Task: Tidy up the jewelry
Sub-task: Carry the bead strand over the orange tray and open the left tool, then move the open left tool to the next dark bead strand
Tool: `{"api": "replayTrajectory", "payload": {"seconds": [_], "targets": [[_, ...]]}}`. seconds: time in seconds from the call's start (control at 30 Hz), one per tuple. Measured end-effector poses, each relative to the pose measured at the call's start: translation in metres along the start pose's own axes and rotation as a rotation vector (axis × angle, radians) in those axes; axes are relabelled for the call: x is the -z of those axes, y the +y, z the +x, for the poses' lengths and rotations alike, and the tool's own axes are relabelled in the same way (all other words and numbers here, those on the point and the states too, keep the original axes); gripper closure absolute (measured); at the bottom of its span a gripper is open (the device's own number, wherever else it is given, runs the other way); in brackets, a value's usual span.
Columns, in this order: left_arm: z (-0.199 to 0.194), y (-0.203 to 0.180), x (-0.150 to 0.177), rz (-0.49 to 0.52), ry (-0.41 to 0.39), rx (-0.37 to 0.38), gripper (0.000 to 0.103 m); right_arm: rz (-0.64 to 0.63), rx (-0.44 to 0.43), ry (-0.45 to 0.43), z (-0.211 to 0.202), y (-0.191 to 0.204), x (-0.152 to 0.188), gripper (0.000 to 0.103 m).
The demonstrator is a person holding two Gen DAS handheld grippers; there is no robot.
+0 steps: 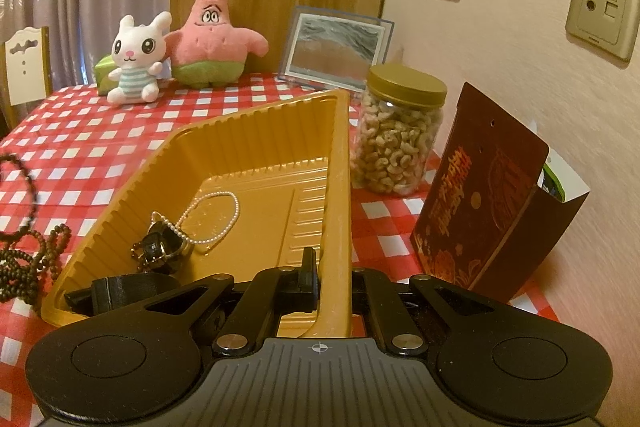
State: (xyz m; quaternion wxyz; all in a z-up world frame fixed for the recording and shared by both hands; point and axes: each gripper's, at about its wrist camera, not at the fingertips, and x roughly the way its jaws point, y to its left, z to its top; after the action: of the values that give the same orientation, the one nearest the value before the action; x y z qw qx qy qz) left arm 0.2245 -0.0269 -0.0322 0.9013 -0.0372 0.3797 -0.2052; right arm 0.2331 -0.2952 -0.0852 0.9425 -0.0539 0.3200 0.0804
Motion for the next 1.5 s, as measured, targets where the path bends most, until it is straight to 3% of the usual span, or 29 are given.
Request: {"api": "replayTrajectory", "payload": {"seconds": [0.2, 0.53, 0.67, 0.77, 1.2, 1.5], "targets": [[0.032, -0.034, -0.017, 0.037, 0.009, 0.094, 0.097, -0.001, -0.006, 0.000, 0.001, -0.001, -0.001, 0.099], [0.068, -0.062, -0.028, 0.077, 0.042, 0.138, 0.097, 0.005, -0.008, 0.002, 0.001, -0.001, -0.001, 0.099], [0.071, -0.063, -0.029, 0.072, 0.043, 0.133, 0.081, 0.007, -0.009, 0.001, 0.001, -0.001, -0.002, 0.099], [0.068, -0.062, -0.031, 0.072, 0.032, 0.128, 0.075, 0.008, -0.009, 0.003, 0.001, -0.001, -0.002, 0.099], [0.039, -0.016, -0.027, -0.003, 0.008, 0.007, 0.061, 0.014, -0.012, 0.007, 0.003, -0.002, -0.002, 0.099], [0.010, 0.040, 0.002, -0.090, 0.025, -0.135, 0.061, 0.017, -0.012, 0.009, 0.005, -0.005, -0.001, 0.100]]}}
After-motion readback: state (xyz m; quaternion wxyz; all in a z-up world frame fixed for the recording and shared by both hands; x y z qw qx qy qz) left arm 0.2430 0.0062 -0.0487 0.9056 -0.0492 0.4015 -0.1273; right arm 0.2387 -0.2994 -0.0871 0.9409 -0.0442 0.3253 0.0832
